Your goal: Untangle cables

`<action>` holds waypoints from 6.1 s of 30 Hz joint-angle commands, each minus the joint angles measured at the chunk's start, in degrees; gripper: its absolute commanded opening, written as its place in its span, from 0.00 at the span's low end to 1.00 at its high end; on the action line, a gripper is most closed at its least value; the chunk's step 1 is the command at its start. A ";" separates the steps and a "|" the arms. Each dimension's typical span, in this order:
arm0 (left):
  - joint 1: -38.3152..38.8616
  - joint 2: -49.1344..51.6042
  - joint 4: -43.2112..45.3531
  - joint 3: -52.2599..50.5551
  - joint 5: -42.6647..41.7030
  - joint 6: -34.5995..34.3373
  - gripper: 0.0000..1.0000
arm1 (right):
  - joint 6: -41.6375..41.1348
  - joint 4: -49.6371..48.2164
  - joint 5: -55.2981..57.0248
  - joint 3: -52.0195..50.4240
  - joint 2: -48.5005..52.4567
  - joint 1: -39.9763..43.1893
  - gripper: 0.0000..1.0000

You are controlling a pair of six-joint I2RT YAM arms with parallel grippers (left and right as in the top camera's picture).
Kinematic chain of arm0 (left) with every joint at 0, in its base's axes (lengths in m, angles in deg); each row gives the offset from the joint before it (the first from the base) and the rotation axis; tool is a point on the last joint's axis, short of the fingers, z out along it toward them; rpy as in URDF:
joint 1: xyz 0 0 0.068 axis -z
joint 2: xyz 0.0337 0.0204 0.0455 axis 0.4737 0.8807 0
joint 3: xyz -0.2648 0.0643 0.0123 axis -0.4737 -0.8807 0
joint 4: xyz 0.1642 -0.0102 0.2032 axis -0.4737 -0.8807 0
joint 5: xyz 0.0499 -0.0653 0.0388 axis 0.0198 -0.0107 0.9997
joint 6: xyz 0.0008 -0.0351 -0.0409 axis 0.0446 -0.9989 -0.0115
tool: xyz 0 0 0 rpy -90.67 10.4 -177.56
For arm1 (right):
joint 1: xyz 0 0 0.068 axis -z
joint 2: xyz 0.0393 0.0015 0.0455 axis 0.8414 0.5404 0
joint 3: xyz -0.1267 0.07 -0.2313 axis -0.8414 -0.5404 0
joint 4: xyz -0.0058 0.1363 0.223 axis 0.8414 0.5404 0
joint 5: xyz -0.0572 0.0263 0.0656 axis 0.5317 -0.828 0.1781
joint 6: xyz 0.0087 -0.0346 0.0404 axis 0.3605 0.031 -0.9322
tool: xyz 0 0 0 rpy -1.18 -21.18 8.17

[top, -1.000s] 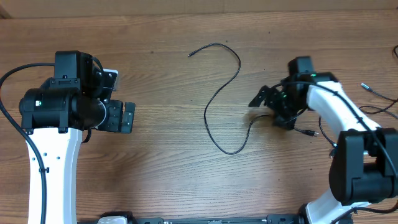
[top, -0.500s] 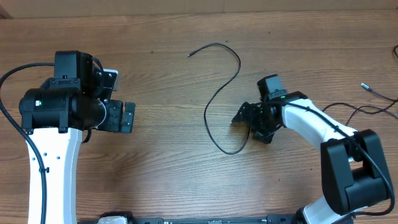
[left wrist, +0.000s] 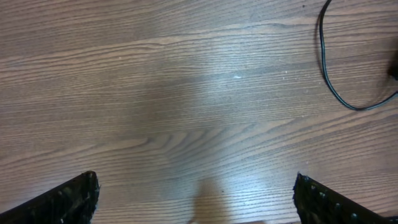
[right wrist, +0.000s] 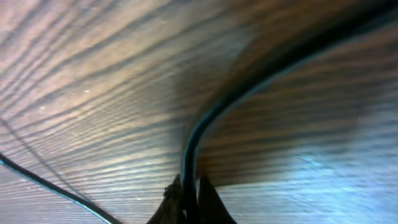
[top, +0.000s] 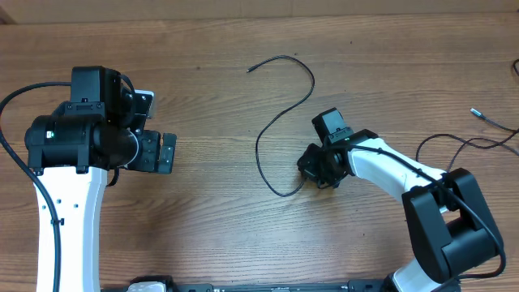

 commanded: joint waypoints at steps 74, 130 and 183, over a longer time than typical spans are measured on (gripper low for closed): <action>-0.35 0.24 0.02 0.31 0.13 0.00 1.00 | 42.23 -1.40 27.02 54.03 13.94 56.30 1.00; -0.35 0.24 0.02 0.31 0.13 0.00 1.00 | 42.29 14.21 -6.05 52.52 13.97 21.53 1.00; -0.35 0.24 0.02 0.31 0.13 0.00 1.00 | 42.29 14.21 -6.05 52.52 13.97 21.53 1.00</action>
